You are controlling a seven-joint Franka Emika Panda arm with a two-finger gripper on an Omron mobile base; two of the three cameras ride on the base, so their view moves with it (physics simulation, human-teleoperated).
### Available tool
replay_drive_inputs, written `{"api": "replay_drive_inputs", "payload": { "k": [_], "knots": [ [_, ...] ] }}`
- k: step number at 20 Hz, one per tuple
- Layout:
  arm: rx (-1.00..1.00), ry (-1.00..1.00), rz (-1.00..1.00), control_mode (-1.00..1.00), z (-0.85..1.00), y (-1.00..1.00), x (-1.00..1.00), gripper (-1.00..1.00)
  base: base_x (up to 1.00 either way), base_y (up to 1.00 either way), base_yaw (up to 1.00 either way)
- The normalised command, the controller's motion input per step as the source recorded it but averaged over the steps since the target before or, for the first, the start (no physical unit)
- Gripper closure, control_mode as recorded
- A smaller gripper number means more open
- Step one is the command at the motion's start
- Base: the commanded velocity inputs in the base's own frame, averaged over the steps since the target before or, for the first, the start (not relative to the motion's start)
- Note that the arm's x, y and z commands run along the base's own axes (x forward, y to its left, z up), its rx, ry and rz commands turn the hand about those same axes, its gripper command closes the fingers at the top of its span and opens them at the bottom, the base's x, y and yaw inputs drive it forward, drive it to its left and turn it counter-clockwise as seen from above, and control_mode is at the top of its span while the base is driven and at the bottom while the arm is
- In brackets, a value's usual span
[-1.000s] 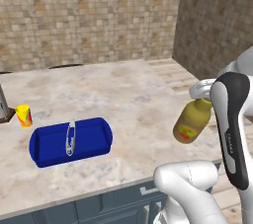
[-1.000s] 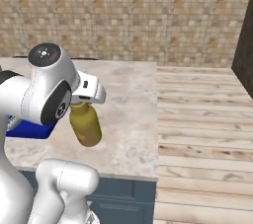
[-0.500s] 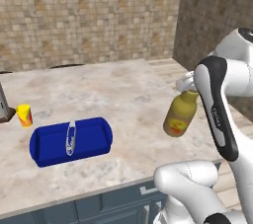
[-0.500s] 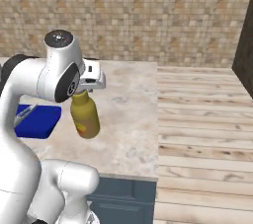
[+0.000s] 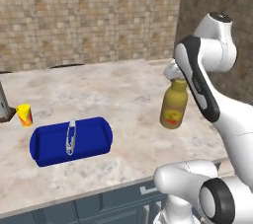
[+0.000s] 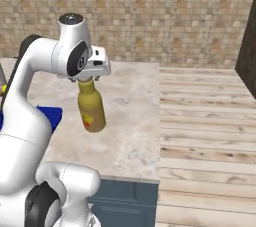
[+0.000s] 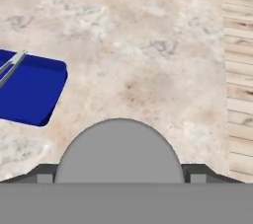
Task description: Place the drinks on the dining counter in a tight cluster.
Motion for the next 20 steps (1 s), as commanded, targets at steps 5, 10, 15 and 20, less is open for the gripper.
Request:
{"api": "replay_drive_inputs", "payload": {
  "k": [5,10,15,20],
  "knots": [
    [0.00,0.00,-0.02,-1.00,-0.53,0.00,0.59,1.00,0.00,0.00,0.00],
    [0.03,0.01,-0.02,-1.00,-0.54,0.02,0.43,1.00,0.00,0.00,0.00],
    [0.16,0.05,0.02,-1.00,-0.21,0.04,0.08,1.00,0.00,0.00,0.00],
    [0.11,0.06,0.07,-1.00,-0.02,0.16,0.00,1.00,0.00,0.00,0.00]
  ]
}}
